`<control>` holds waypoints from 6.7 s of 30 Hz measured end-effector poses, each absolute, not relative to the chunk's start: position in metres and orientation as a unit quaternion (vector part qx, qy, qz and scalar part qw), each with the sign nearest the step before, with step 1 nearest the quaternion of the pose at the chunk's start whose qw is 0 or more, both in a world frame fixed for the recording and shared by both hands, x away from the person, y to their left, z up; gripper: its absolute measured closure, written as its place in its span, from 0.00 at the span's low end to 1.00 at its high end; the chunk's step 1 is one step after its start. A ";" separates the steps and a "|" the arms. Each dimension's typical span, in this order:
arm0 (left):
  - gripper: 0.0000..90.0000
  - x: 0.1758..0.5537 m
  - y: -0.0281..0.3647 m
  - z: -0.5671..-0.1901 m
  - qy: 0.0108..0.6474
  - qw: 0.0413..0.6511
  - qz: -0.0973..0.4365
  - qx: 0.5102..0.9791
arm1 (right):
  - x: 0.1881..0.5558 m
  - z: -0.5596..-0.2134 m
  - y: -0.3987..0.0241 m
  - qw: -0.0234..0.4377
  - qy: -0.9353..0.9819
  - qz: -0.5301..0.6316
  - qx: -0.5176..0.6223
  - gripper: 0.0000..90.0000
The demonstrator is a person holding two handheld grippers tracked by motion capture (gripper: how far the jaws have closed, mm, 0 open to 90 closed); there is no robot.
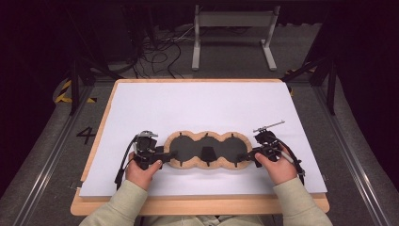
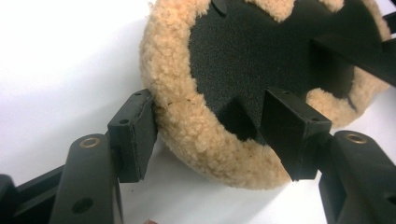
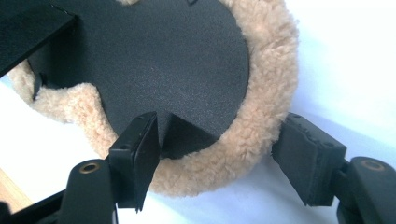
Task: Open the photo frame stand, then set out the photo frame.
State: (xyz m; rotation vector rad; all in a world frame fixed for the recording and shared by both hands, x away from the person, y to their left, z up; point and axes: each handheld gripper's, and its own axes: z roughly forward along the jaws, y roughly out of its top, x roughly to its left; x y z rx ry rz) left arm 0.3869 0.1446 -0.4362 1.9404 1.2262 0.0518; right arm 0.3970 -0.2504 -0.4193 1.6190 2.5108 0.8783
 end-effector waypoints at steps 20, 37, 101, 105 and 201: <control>0.50 0.381 0.145 -0.419 0.455 0.447 0.114 0.762 | 0.379 -0.389 -0.249 0.156 0.782 0.367 0.479 0.61; 0.51 0.362 0.153 -0.416 0.408 0.443 0.123 0.788 | 0.351 -0.381 -0.250 0.189 0.810 0.370 0.414 0.67; 1.00 0.349 0.134 -0.442 0.321 0.355 0.076 0.875 | 0.344 -0.375 -0.293 0.198 0.790 0.434 0.385 0.76; 1.00 0.351 0.132 -0.443 0.322 0.350 0.081 0.876 | 0.349 -0.382 -0.296 0.199 0.787 0.431 0.394 0.80; 1.00 0.351 0.043 -0.435 0.301 0.414 0.054 0.857 | 0.349 -0.406 -0.280 0.203 0.825 0.366 0.380 1.00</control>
